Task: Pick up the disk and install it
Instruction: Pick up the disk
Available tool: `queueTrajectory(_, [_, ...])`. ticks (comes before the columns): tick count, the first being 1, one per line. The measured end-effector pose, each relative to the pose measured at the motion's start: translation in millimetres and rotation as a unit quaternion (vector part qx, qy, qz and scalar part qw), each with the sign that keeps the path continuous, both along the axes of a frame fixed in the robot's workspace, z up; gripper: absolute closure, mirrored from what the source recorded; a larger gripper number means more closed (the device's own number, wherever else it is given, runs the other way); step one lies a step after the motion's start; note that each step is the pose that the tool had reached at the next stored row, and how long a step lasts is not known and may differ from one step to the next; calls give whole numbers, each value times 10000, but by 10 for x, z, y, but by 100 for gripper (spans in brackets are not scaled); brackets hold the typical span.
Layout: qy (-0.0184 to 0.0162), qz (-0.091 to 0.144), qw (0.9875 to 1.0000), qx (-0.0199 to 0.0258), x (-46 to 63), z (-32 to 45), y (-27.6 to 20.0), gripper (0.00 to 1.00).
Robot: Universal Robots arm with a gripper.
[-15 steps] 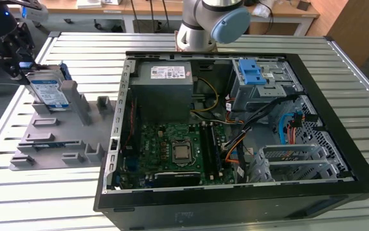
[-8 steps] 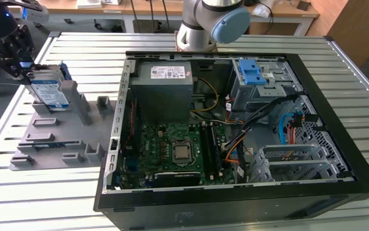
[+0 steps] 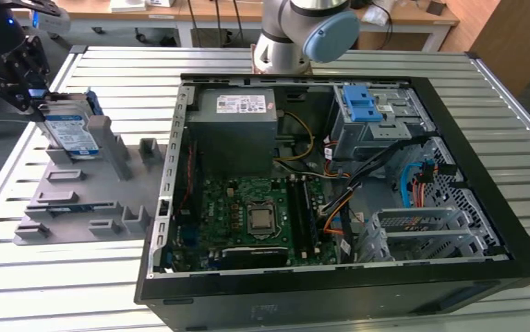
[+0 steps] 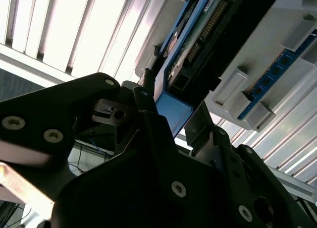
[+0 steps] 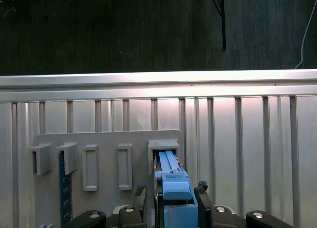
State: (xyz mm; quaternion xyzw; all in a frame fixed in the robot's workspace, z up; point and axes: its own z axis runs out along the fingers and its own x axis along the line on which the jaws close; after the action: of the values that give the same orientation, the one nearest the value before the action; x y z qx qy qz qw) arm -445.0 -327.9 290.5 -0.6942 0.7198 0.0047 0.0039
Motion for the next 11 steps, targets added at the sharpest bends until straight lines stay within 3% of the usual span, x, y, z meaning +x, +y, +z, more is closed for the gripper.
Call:
queueTrajectory(4, [0, 0, 10000, 0, 0, 0, 0, 51])
queueTrajectory(5, [0, 0, 10000, 0, 0, 0, 0, 58])
queueTrajectory(10, [0, 0, 10000, 0, 0, -1, 0, 59])
queueTrajectory(11, [0, 0, 10000, 0, 0, -1, 0, 64])
